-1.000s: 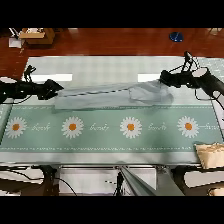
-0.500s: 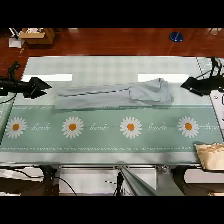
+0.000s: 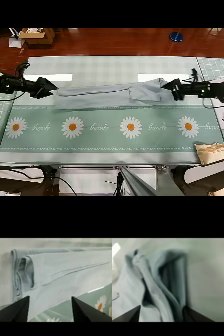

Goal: Fold the shirts.

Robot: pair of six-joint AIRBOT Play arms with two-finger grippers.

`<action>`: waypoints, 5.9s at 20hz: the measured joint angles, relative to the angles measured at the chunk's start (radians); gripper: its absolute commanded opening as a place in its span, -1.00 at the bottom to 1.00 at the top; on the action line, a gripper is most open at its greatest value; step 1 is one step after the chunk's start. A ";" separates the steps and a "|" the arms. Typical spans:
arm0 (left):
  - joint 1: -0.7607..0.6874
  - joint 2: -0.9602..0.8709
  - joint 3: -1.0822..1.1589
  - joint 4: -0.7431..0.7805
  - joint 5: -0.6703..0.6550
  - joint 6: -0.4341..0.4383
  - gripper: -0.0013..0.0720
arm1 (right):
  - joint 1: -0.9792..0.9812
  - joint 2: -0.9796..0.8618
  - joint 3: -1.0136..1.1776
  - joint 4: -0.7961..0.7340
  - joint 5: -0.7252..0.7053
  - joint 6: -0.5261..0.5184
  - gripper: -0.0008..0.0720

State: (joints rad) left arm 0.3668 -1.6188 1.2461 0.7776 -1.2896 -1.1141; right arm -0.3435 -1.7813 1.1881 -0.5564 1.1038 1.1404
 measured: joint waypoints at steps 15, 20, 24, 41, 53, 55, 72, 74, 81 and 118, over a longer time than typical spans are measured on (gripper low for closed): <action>-0.191 0.029 0.002 -0.262 -0.018 -0.007 -0.92 | 0.133 0.310 -0.002 -0.094 0.033 0.013 -0.89; -0.468 0.034 0.001 -0.307 0.123 -0.011 -0.92 | 0.135 0.546 -0.002 -0.289 0.089 0.148 -0.89; -0.703 0.018 0.002 -0.319 0.300 -0.072 -0.92 | 0.135 0.668 -0.002 -0.401 0.153 0.247 -0.89; -1.146 -0.211 0.023 -0.543 0.666 -0.137 -0.92 | 0.210 0.858 -0.002 -0.513 0.294 0.467 -0.89; -0.380 0.231 0.031 -0.116 0.356 -0.063 -0.92 | 0.622 0.692 -0.001 -0.580 -0.076 0.580 -0.89; -0.236 0.316 0.031 -0.087 0.283 -0.064 -0.92 | 0.718 0.596 -0.001 -0.585 -0.186 0.587 -0.89; -0.055 0.491 -0.120 -0.051 0.048 -0.037 -0.92 | 1.019 0.227 -0.002 -0.319 -0.793 0.584 0.22; -0.058 0.491 -0.150 -0.051 0.053 -0.029 -0.92 | 0.985 0.274 -0.002 -0.356 -0.754 0.569 0.21; -0.059 0.492 -0.179 -0.051 0.058 -0.016 -0.91 | 0.679 0.486 -0.024 -0.974 -0.053 0.542 0.65; -0.059 0.487 -0.183 -0.049 0.085 0.027 -0.91 | -0.113 0.851 0.216 -0.738 0.578 0.416 -0.89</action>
State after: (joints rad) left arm 0.3077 -1.1316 1.0634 0.7288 -1.2049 -1.0866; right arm -0.4564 -0.9302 1.4040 -1.2942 1.6817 1.5562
